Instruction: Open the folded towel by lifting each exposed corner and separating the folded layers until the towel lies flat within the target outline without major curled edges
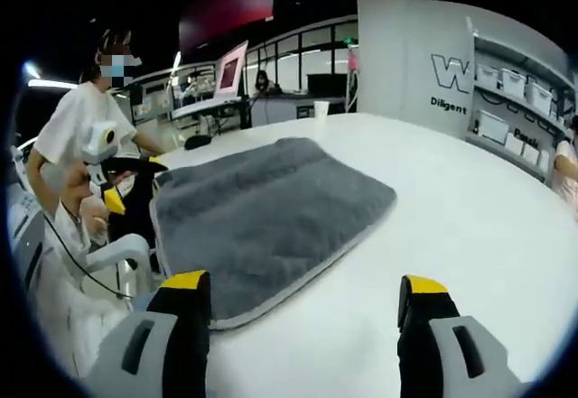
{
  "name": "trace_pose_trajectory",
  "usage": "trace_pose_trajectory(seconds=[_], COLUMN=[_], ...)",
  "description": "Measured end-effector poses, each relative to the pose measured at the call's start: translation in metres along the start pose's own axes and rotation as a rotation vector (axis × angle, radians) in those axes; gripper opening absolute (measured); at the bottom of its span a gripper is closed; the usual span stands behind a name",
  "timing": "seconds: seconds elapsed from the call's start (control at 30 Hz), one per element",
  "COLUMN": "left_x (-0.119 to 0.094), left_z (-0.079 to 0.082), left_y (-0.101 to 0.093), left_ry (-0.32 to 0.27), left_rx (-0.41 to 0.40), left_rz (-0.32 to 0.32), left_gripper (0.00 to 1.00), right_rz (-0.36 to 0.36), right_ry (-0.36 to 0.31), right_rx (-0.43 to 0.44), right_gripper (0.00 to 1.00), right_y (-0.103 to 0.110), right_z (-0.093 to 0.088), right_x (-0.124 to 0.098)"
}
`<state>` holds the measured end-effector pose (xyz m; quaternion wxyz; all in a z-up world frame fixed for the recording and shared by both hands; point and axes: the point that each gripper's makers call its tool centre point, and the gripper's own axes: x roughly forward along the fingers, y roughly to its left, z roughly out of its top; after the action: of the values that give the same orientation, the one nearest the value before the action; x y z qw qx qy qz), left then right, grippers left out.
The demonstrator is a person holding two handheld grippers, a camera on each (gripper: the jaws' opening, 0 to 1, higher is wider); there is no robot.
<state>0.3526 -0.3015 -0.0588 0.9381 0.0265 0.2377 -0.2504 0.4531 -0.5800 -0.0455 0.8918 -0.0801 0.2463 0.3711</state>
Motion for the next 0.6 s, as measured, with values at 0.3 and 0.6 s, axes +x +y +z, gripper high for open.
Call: trace_pose_trajectory(seconds=[0.3, 0.6], left_x=[-0.005, -0.003], left_z=[0.002, 0.002], left_y=[0.0, -0.002], left_ry=[-0.018, -0.024], left_rx=[-0.028, -0.035], left_rz=[-0.011, -0.018], left_gripper=[0.99, 0.97], right_rz=[-0.06, -0.052], right_ry=[-0.003, 0.019], right_rx=[0.065, 0.094], right_gripper=[0.55, 0.31], right_y=[-0.022, -0.024], right_z=[0.005, -0.006], right_x=[0.029, 0.058])
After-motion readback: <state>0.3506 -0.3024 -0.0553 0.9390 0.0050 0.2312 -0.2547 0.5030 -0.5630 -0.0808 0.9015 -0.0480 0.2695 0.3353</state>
